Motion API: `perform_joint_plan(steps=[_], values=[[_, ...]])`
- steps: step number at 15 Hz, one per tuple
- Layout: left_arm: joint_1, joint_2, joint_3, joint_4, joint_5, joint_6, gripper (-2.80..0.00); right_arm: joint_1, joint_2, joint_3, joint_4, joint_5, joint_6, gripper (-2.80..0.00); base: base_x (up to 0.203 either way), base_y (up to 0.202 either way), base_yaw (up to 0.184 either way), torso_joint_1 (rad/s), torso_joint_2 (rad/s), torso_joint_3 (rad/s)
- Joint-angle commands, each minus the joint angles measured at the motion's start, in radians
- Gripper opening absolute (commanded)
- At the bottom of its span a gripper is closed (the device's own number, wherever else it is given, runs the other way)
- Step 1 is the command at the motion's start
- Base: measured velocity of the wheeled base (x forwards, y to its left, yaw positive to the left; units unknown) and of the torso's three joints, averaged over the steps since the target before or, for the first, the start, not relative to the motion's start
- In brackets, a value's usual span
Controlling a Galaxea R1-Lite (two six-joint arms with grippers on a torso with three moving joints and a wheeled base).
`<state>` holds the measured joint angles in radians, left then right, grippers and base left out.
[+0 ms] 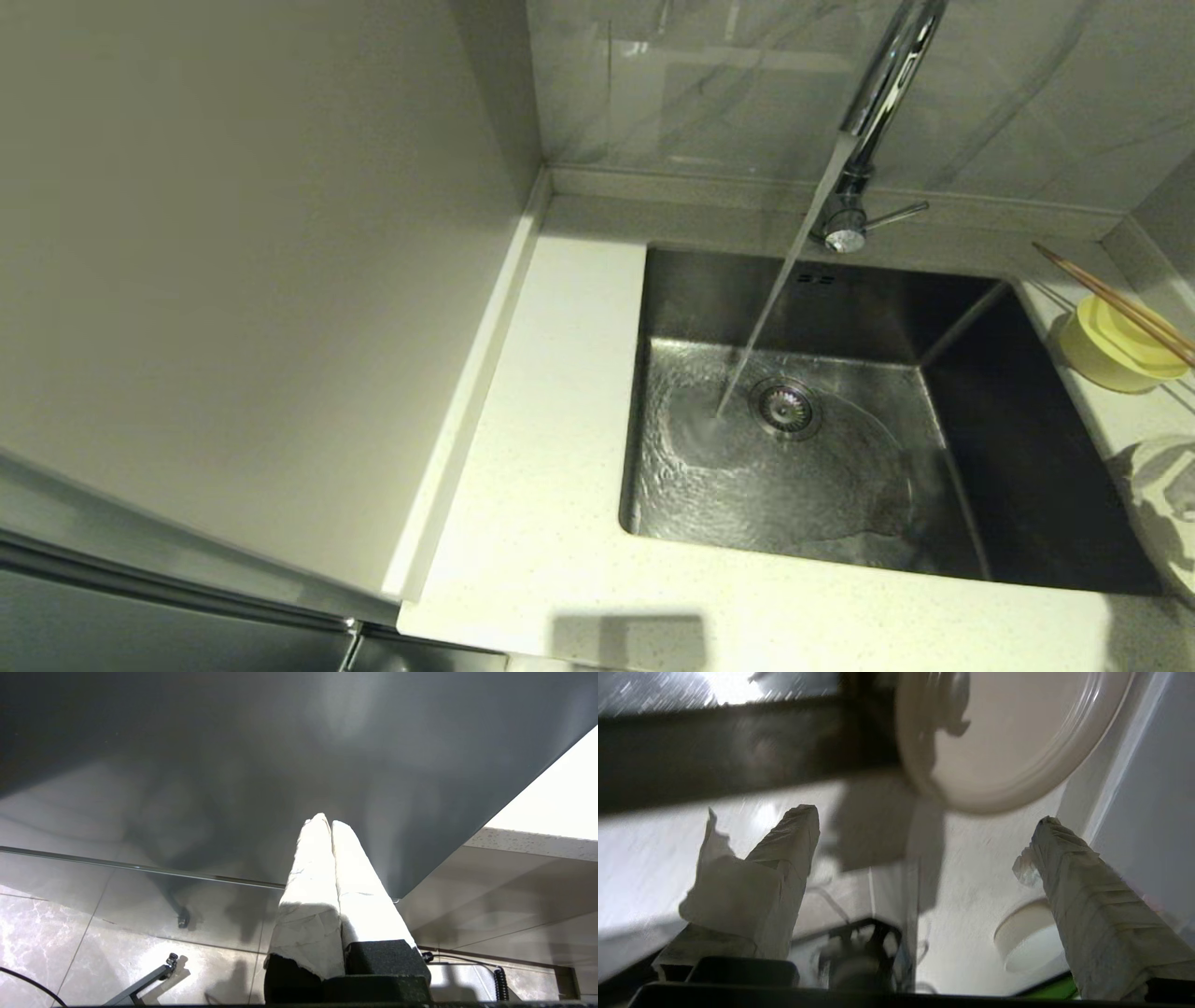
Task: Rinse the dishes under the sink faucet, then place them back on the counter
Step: Pick up the plate
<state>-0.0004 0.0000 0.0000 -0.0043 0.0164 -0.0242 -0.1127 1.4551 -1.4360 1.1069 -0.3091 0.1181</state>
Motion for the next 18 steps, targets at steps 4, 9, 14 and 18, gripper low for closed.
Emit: perform_joint_plan(steps=[4,9,14,18], values=[[0.000,-0.002,0.000,0.000,0.000,0.000,-2.80,-0.047,0.101,0.290,-0.496,-0.129,-0.069,0.00,0.000,0.000,0.000,0.000,0.00,0.000],[0.000,-0.002,0.000,0.000,0.000,0.000,-2.80,-0.048,0.143,0.294,-0.537,-0.132,-0.072,0.00,0.000,0.000,0.000,0.000,0.00,0.000],[0.000,-0.002,0.000,0.000,0.000,0.000,-2.80,-0.048,0.165,0.380,-0.641,-0.148,-0.075,0.00,0.000,0.000,0.000,0.000,0.00,0.000],[0.000,-0.002,0.000,0.000,0.000,0.000,-2.80,-0.053,0.175,0.452,-0.741,-0.202,-0.098,0.00,0.000,0.000,0.000,0.000,0.00,0.000]])
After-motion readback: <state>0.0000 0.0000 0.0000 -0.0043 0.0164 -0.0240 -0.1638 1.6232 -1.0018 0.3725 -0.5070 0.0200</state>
